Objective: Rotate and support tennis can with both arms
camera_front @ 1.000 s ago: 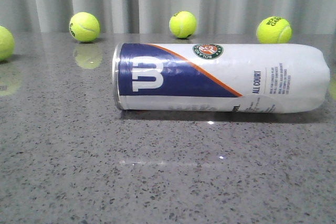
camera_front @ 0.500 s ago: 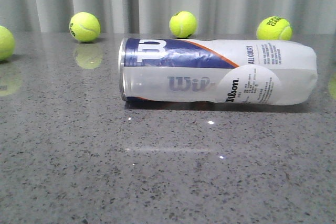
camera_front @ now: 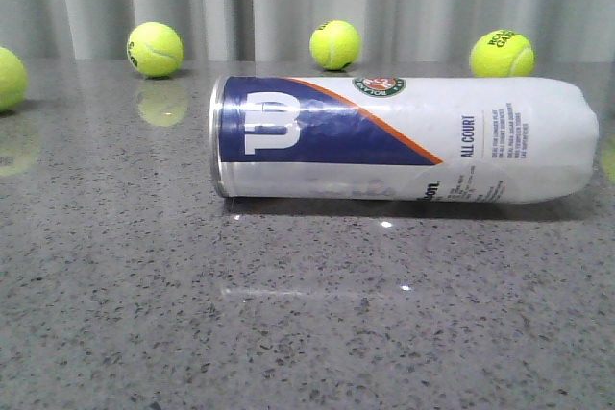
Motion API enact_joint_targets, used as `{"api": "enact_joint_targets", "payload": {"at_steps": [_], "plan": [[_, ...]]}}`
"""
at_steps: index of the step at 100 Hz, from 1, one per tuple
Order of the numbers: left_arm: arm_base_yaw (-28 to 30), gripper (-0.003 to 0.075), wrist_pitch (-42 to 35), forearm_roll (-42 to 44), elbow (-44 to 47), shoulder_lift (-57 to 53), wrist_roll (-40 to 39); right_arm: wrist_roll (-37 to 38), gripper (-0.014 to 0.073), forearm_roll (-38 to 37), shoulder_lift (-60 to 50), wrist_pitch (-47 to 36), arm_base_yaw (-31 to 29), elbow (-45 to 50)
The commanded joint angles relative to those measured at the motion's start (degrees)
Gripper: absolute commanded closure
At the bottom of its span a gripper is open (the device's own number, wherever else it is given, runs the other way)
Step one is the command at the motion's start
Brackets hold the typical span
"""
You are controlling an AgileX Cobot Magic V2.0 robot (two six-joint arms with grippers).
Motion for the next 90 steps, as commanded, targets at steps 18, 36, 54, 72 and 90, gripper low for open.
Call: {"api": "enact_joint_targets", "payload": {"at_steps": [18, 36, 54, 72, 90], "plan": [[0.19, 0.0219, 2.28, -17.75, -5.83, 5.15, 7.2, -0.27, 0.0658, 0.64, 0.48, -4.62, -0.36, -1.25], [0.19, 0.0219, 10.23, -36.76, -7.26, 11.73, 16.54, -0.27, 0.0658, 0.64, 0.48, -4.62, -0.36, -1.25], [0.19, 0.0219, 16.48, -49.31, -7.26, 17.96, 22.78, -0.27, 0.0658, 0.64, 0.48, -4.62, -0.36, -1.25], [0.08, 0.0219, 20.99, -53.78, -7.26, 23.99, 23.85, -0.27, 0.0658, 0.64, 0.48, -4.62, -0.36, -1.25], [-1.04, 0.0219, 22.15, -56.32, -7.26, 28.28, 25.09, -0.27, 0.0658, 0.64, 0.48, -4.62, -0.36, -1.25]]}}
